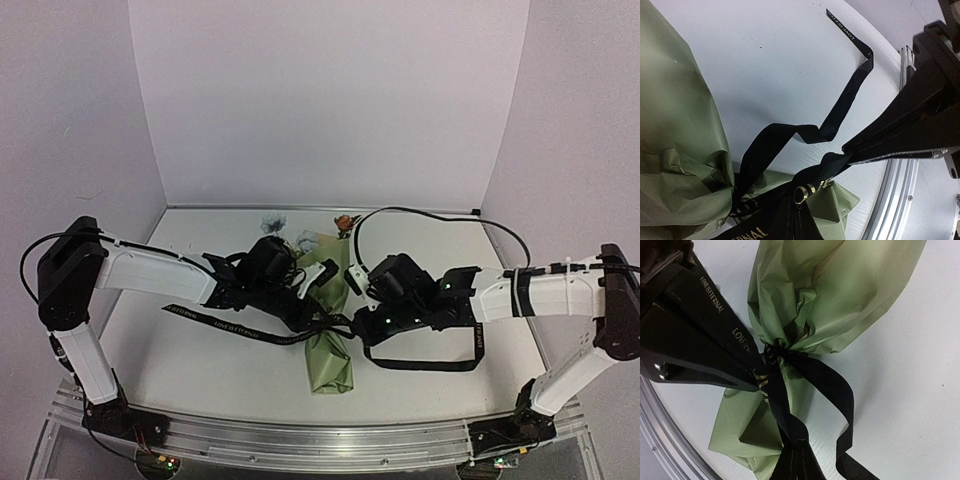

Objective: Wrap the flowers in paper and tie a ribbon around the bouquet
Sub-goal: Cross the half-tied ribbon over the folded bouquet.

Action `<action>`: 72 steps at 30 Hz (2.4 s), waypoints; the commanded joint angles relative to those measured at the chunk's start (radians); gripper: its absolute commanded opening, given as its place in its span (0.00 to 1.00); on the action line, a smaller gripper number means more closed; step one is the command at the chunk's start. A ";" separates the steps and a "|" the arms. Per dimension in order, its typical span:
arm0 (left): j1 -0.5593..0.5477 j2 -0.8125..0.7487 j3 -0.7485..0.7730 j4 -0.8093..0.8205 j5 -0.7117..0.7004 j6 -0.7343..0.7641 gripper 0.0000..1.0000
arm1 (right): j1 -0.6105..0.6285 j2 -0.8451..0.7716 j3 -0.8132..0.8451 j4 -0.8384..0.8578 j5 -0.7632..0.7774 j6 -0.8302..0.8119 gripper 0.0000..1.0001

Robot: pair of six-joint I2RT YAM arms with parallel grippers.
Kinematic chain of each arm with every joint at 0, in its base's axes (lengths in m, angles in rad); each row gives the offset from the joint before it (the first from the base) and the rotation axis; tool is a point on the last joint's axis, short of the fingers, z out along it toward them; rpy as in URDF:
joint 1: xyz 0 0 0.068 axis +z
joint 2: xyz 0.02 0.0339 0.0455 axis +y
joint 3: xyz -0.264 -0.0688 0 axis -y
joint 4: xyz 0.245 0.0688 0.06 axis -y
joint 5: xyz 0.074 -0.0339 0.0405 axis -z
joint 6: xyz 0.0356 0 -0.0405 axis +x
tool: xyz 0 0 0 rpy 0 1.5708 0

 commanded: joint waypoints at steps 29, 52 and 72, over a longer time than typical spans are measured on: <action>-0.011 0.002 0.052 0.081 0.012 0.028 0.00 | -0.312 -0.507 -0.512 -0.513 0.548 0.742 0.70; -0.016 0.003 0.055 0.089 0.020 0.025 0.00 | -0.380 -0.389 -0.606 -0.281 0.393 0.883 0.43; -0.023 0.047 0.099 0.081 0.052 0.066 0.00 | -0.413 -0.068 0.190 -0.353 0.218 0.554 0.00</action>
